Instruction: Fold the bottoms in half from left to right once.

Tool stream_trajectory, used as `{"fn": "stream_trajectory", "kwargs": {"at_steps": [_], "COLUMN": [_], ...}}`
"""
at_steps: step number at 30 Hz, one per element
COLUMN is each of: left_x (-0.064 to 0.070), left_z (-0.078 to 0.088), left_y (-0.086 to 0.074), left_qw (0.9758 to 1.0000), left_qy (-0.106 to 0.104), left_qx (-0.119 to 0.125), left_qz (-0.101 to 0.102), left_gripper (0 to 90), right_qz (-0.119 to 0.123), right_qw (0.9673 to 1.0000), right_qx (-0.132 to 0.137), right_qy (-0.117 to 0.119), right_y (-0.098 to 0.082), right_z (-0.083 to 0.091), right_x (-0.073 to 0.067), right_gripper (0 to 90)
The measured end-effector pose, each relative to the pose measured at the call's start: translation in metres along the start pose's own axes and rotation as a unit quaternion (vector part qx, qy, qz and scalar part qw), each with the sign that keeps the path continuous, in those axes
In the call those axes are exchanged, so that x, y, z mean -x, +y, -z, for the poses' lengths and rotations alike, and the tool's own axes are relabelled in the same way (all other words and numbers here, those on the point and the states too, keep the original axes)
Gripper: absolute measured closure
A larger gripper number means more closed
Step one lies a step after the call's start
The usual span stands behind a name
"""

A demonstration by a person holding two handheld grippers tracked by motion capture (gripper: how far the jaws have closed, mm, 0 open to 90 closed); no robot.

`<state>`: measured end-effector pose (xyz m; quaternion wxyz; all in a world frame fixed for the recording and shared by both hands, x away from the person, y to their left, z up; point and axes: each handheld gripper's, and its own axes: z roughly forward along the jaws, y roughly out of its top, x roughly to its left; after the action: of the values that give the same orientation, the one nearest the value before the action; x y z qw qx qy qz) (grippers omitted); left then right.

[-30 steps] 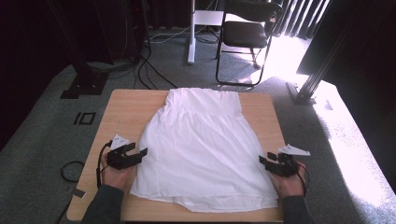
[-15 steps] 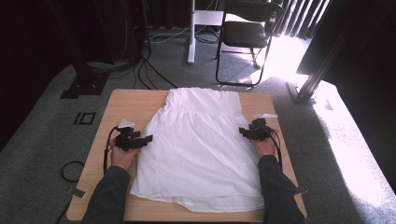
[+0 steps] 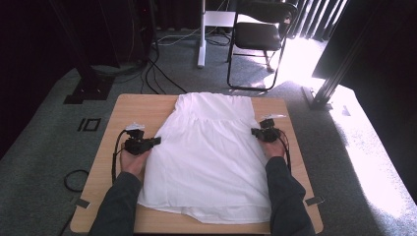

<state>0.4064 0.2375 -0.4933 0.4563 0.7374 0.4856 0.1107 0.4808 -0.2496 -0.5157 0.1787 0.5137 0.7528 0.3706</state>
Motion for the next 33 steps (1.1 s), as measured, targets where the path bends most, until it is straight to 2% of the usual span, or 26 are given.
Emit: {"fn": "stream_trajectory", "kwargs": {"at_steps": [2,4,6,7,8,9,10,12,14,15,16,17,18,19,20,21,23,24,26,27,28,29,30,31,32,33], "left_x": [0.012,0.018,0.017,0.014,0.01,0.005,0.003,0.0,0.0,0.001,0.001,-0.001,-0.001,-0.002,-0.002,-0.005,-0.006,-0.012,-0.016,-0.017,-0.017,-0.016,-0.016,-0.017,-0.017,-0.021], "left_z": [0.006,0.002,-0.006,-0.009,-0.01,-0.01,-0.009,-0.011,-0.013,-0.024,-0.024,-0.036,-0.036,-0.049,-0.049,-0.068,-0.073,-0.086,-0.095,-0.097,-0.097,-0.101,-0.101,-0.1,-0.1,-0.09], "left_y": [0.001,-0.002,-0.008,-0.011,-0.014,-0.015,-0.014,-0.003,0.002,0.016,0.016,0.028,0.028,0.036,0.036,0.042,0.043,0.044,0.042,0.041,0.041,0.038,0.038,0.034,0.034,0.03], "left_qw": [0.9996,0.9984,0.9976,0.9975,0.9981,0.9992,0.9996,0.9999,0.9998,0.9993,0.9993,0.9993,0.9993,0.9991,0.9991,0.9983,0.9977,0.9966,0.9949,0.9945,0.9945,0.9928,0.9928,0.9915,0.9915,0.9934], "left_qy": [0.01,0.024,0.03,0.033,0.026,0.018,0.022,0.015,0.018,0.038,0.038,0.037,0.037,0.038,0.038,0.039,0.044,0.039,0.037,0.026,0.026,0.04,0.04,0.045,0.045,0.037], "left_qx": [-0.006,-0.026,-0.046,-0.05,-0.048,-0.033,-0.019,-0.005,-0.005,-0.003,-0.003,-0.005,-0.005,-0.015,-0.015,-0.039,-0.044,-0.059,-0.077,-0.081,-0.081,-0.103,-0.103,-0.115,-0.115,-0.088], "left_qz": [-0.027,-0.044,-0.043,-0.037,-0.028,-0.012,-0.007,0.0,-0.001,-0.004,-0.004,0.004,0.004,0.013,0.013,0.022,0.026,0.042,0.054,0.06,0.06,0.048,0.048,0.04,0.04,0.063], "left_gripper": [88.2,79.1,73.1,68.0,62.5,57.6,47.5,40.8,34.5,32.9,30.3,29.7,29.5,28.3,28.1,28.1,28.1,28.2,31.9,36.0,43.2,54.0,66.5,80.1,87.3,89.0], "right_qz": [0.007,0.003,-0.004,-0.005,-0.006,-0.012,-0.023,-0.031,-0.027,-0.028,-0.028,-0.031,-0.031,-0.033,-0.033,-0.042,-0.049,-0.057,-0.055,-0.05,-0.05,-0.051,-0.052,-0.051,-0.051,-0.048], "right_qw": [0.9993,0.9972,0.9954,0.9947,0.9941,0.9938,0.9935,0.9927,0.9917,0.9912,0.9912,0.9908,0.9908,0.9909,0.9909,0.9912,0.9913,0.9912,0.9912,0.9914,0.9914,0.9915,0.9915,0.9916,0.9916,0.9917], "right_qx": [0.027,0.037,0.017,0.008,-0.001,-0.008,-0.016,-0.025,-0.037,-0.04,-0.04,-0.043,-0.043,-0.044,-0.044,-0.043,-0.041,-0.04,-0.04,-0.04,-0.04,-0.04,-0.039,-0.038,-0.038,-0.036], "right_qy": [-0.024,-0.064,-0.094,-0.102,-0.109,-0.11,-0.111,-0.114,-0.12,-0.123,-0.123,-0.124,-0.125,-0.123,-0.123,-0.118,-0.115,-0.112,-0.114,-0.115,-0.115,-0.113,-0.112,-0.112,-0.112,-0.114], "right_y": [0.005,0.006,0.001,-0.002,-0.006,-0.011,-0.018,-0.024,-0.028,-0.029,-0.029,-0.029,-0.029,-0.029,-0.029,-0.029,-0.03,-0.03,-0.03,-0.03,-0.03,-0.03,-0.031,-0.031,-0.031,-0.032], "right_z": [0.018,0.032,0.029,0.026,0.021,0.016,0.009,0.001,-0.004,-0.006,-0.006,-0.008,-0.008,-0.008,-0.008,-0.008,-0.008,-0.007,-0.008,-0.008,-0.008,-0.008,-0.008,-0.008,-0.008,-0.007], "right_x": [0.004,0.009,0.017,0.019,0.022,0.025,0.029,0.031,0.031,0.03,0.03,0.03,0.03,0.031,0.031,0.032,0.033,0.034,0.034,0.033,0.033,0.034,0.034,0.034,0.034,0.033], "right_gripper": [89.7,89.6,89.5,89.4,89.2,89.1,88.8,87.7,86.7,85.8,85.8,85.8,85.8,85.8,85.8,85.8,85.8,86.0,86.1,86.2,86.2,86.2,86.2,86.4,86.4,87.3]}}
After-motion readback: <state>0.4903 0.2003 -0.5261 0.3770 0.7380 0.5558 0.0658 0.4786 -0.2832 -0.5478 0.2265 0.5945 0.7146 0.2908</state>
